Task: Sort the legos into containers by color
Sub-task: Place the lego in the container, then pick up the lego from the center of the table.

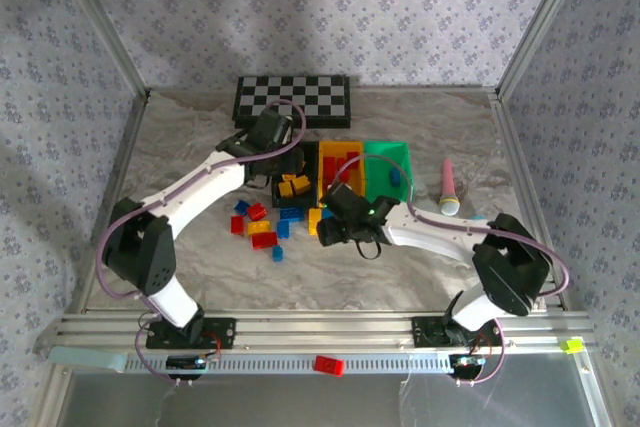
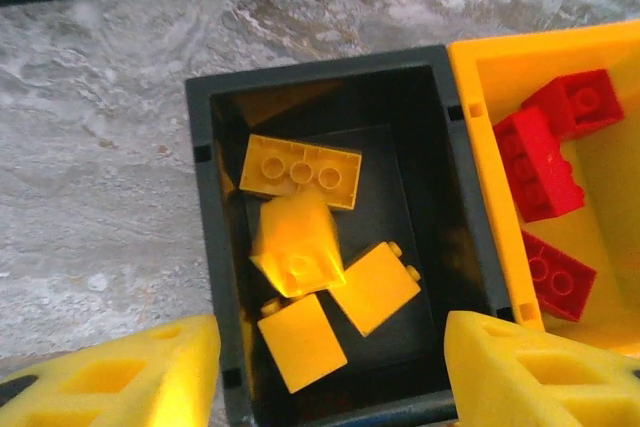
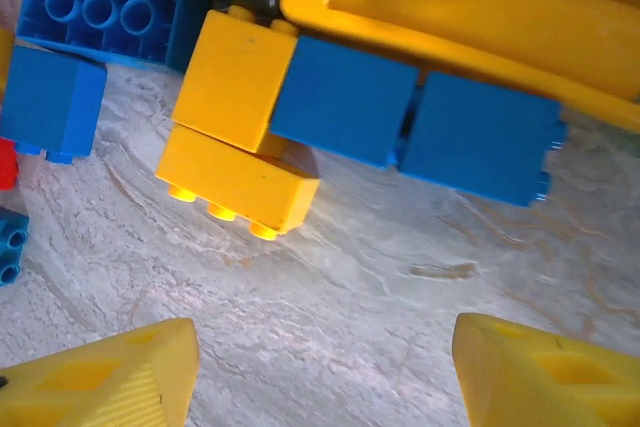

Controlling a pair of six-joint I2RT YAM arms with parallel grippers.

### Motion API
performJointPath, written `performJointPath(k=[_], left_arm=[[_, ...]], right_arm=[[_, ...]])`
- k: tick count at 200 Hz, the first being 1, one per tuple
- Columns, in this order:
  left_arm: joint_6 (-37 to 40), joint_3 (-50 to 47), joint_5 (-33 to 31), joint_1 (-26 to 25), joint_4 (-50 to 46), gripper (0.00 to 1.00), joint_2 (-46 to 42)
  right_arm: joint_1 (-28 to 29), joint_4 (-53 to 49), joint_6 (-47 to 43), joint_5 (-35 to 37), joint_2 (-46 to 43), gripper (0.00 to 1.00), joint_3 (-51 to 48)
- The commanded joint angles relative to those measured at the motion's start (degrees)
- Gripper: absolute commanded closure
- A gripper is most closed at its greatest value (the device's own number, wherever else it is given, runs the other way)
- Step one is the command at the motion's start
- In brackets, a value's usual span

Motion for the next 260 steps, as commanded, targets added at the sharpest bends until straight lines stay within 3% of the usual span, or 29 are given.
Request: performJointPath(k=[1,66,108,125,149,161,178,223,260], left_arm=[[0.2,-1.2,3.1,0.0,-1.0,0.38,-1.9],[-3.5,-13.8,3.2,-0.3,2.3,0.38,-12.3],[-4.7,-19.9,3.5,-0.4,3.8,0.38,-16.7],[-5.5,-22.4,3.5,-0.4,4.7,0.38,-18.6],[-6.2,-25.3,4.1,-0.5,6.2,0.38,-20.5],[-6.3,-25.6,3.9,-0.5,5.7,0.38,-20.8],[-6.4,-26.9,3.7,-0.5,5.6,0.38,-21.6],[-7.0,-32.5,3.1,-1.4,5.7,0.38,-27.0],[-9.8,-38.3,3.1,-2.2,6.0,0.37,-32.0]], right_arm=[[1.1,1.3,1.8,-0.6,3.6,0.3,3.2],[2.3,2.0,4.5,-1.9,13.6,0.27,10.8],[2.6,-1.9,7.1,4.0,17.8,0.27,12.6],[2.7,-1.5,8.1,4.9,18.7,0.31,12.5],[3.1,-2.1,9.2,6.4,20.0,0.49,15.3],[3.3,-2.7,9.0,6.9,19.8,0.57,15.8],[4.4,-4.1,8.7,8.1,18.4,0.59,16.0],[6.1,-9.1,6.9,9.0,9.6,0.58,17.8],[0.4,-7.0,2.1,6.0,11.4,0.54,24.6]])
